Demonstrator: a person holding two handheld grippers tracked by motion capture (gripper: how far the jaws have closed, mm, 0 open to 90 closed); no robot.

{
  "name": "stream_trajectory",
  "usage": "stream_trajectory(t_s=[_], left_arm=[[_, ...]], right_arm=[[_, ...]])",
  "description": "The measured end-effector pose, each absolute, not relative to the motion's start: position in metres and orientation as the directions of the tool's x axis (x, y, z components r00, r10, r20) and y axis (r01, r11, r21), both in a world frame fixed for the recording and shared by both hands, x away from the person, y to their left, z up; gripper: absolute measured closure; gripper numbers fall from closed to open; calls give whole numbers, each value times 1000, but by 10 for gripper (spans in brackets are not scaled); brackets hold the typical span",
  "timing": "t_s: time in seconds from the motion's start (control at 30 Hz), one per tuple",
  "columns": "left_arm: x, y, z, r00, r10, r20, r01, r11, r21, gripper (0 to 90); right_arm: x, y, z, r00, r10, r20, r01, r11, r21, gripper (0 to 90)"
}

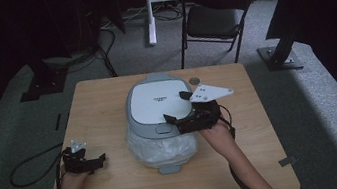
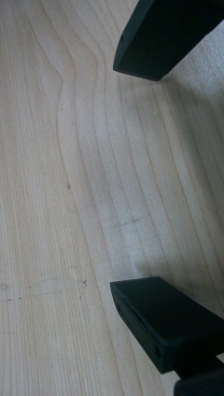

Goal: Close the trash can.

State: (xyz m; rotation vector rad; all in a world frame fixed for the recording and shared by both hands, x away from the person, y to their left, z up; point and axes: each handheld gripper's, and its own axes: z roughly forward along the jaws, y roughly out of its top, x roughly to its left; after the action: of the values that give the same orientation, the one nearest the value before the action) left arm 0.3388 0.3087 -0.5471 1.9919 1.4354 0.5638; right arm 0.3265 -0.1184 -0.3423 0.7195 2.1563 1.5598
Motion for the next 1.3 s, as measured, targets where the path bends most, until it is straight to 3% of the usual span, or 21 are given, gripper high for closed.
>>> stream_trajectory(t_s=[0.67, 1.3], left_arm=[[339, 308, -547, 319, 948, -7, 686, -225, 691, 6], [339, 305, -548, 320, 947, 16, 688, -244, 684, 6]], right_arm=[[319, -124, -345, -752, 656, -65, 125, 238, 963, 104], [319, -170, -347, -666, 744, -50, 145, 195, 970, 104]])
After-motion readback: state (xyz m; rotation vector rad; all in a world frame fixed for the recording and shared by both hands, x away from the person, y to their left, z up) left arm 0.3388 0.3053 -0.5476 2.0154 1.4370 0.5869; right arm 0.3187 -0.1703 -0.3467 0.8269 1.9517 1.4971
